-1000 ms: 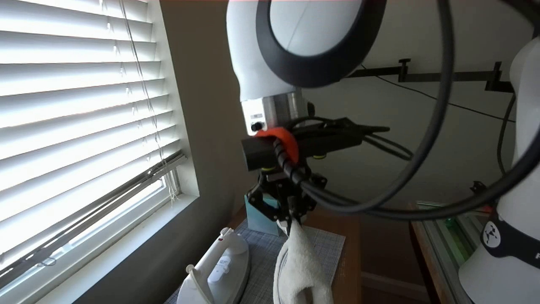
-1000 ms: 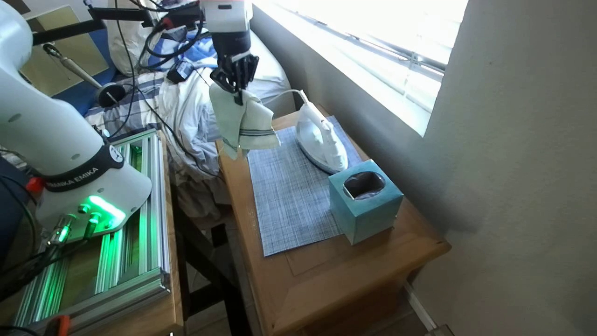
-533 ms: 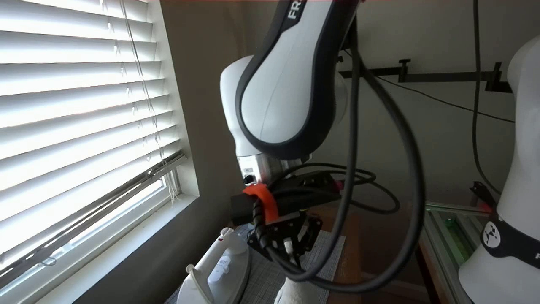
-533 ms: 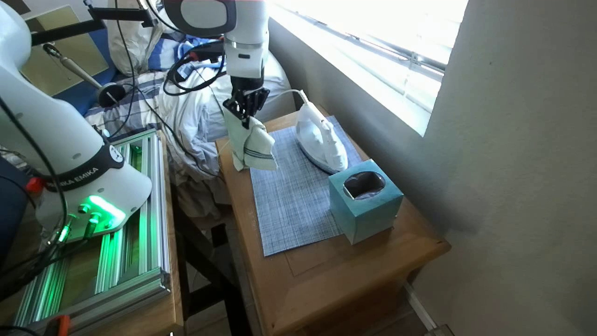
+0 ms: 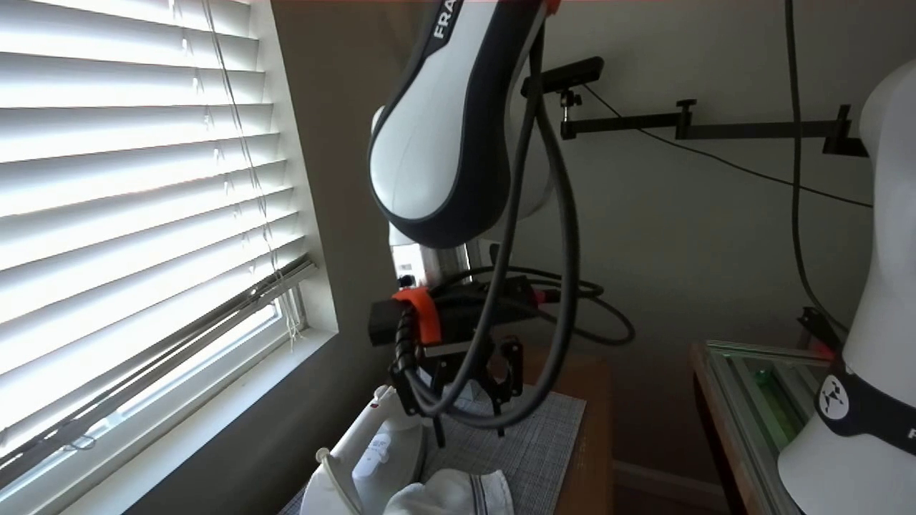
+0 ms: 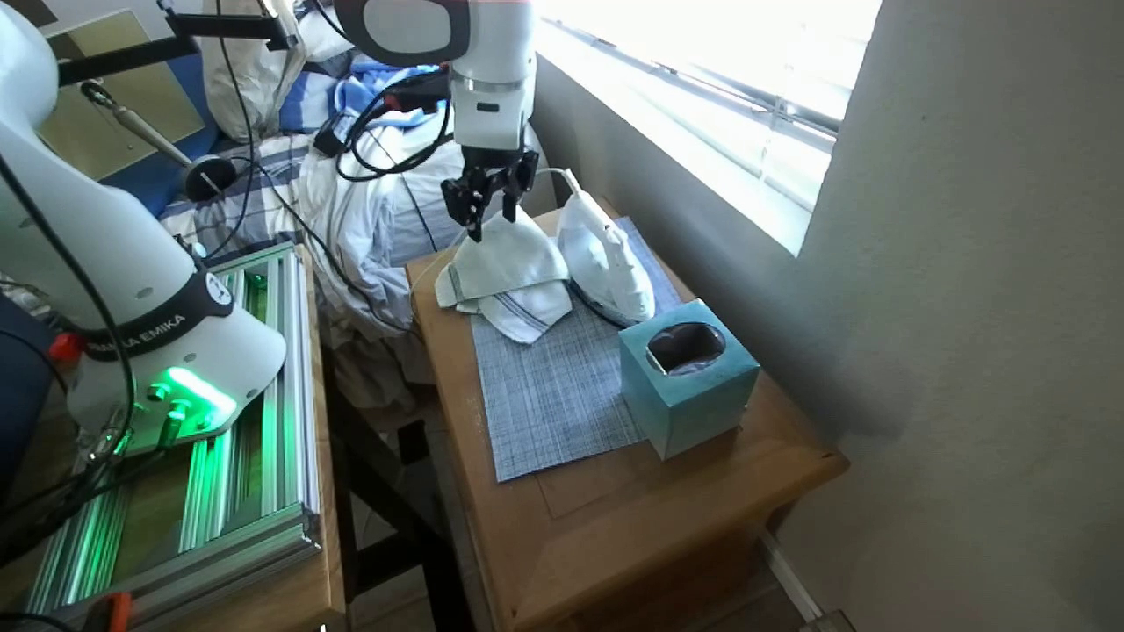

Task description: Move the towel to the left

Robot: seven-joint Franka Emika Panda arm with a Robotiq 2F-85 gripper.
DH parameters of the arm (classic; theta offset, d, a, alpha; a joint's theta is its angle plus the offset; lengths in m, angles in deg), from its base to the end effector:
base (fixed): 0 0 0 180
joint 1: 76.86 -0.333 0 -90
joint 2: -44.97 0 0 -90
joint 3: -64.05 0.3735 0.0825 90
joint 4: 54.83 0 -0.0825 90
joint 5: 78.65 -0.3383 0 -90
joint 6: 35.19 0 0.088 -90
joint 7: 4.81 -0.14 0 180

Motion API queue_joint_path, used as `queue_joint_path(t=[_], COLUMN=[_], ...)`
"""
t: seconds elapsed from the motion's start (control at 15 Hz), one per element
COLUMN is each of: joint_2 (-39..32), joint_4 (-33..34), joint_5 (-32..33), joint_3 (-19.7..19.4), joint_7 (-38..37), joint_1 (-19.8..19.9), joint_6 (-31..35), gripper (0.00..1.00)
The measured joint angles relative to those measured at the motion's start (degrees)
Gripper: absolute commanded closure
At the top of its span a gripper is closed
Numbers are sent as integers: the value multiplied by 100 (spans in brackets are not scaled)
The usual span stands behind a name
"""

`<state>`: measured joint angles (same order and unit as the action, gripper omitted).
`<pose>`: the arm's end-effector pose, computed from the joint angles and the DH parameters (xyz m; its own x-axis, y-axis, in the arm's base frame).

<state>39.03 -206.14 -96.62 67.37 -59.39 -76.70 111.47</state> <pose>0.3879 0.0228 0.2622 0.3662 -0.9045 -0.2184 -0.9152 -0.3926 0.0913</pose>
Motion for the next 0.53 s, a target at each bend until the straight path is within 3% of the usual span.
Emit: queue_joint_path(t=[0.13,0.27,0.53], joint_2=[263,588,1229], joint_4=[-9,-23,-69], joint_5=[156,721,1287], joint_3=[-221,-469,-872], joint_7=[290,698,2025], joint_1=[44,130,488], joint_6=[-43,-259,-674], gripper=[0,0,0])
